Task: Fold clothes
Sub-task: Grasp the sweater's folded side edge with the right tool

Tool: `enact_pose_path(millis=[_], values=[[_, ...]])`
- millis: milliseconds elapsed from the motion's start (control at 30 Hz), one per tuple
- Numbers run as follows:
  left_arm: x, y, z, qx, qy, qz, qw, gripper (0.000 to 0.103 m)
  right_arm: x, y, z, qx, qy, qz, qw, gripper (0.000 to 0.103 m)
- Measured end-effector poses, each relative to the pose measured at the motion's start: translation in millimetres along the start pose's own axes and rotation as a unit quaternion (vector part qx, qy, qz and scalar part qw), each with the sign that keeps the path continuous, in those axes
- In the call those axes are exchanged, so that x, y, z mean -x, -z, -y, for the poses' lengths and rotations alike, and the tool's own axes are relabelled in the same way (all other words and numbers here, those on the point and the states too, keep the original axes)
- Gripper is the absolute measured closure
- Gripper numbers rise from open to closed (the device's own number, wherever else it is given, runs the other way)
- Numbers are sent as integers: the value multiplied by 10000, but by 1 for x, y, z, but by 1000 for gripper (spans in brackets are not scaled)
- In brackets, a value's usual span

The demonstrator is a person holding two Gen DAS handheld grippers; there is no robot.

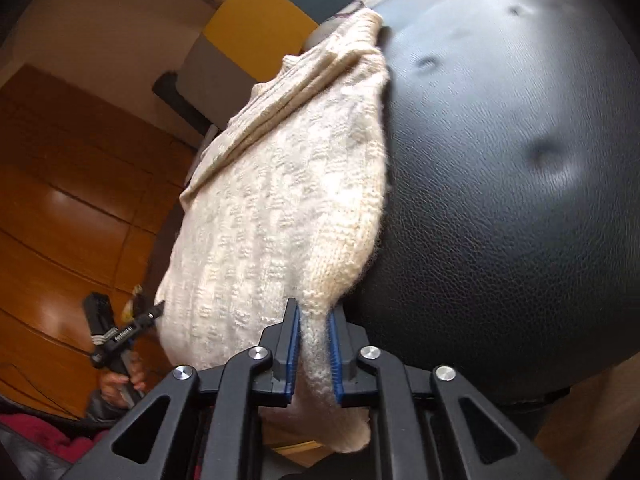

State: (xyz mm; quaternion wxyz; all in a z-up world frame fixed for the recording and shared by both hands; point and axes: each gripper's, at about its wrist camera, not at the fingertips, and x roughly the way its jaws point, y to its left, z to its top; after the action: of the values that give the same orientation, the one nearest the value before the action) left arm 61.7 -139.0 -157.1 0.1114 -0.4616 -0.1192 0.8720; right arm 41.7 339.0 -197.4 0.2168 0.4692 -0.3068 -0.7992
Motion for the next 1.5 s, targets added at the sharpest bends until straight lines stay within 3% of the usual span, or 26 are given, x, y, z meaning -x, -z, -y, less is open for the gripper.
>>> enact_pose_path(millis=[67, 167, 300, 467, 633, 733, 1033, 1300, 1367, 1500], values=[[-1, -2, 1, -30, -33, -20, 10000, 75, 1, 3, -3, 56, -74, 75, 9999, 76], [-1, -3, 1, -23, -41, -38, 10000, 73, 1, 4, 1, -68, -225, 189, 9995, 76], [5, -2, 2, 68, 85, -11, 9999, 73, 13, 7, 16, -454, -437, -103, 9980, 75], [5, 2, 7, 7, 294, 34, 9996, 73, 4, 17, 31, -851, -1016, 67, 9912, 74], [0, 1, 11, -144, 131, 18, 9998, 73, -16, 16, 28, -910, -1596, -132, 9829, 74], [-1, 1, 8, -158, 39, 81, 9998, 86, -20, 15, 27, -912, -1717, -184, 9807, 74], [-3, -3, -4, 371, 292, -14, 9989, 86, -18, 20, 30, -1059, -1686, -295, 9795, 74], [-3, -1, -6, 511, 388, 22, 9979, 86, -17, 11, 2, -369, -868, -411, 9947, 74], [-3, 0, -7, 558, 410, 26, 9976, 85, -16, 12, -1, -240, -617, -355, 9972, 91], [-3, 0, -6, 523, 361, 65, 9980, 86, -20, 13, -7, -107, -280, -431, 9986, 93]])
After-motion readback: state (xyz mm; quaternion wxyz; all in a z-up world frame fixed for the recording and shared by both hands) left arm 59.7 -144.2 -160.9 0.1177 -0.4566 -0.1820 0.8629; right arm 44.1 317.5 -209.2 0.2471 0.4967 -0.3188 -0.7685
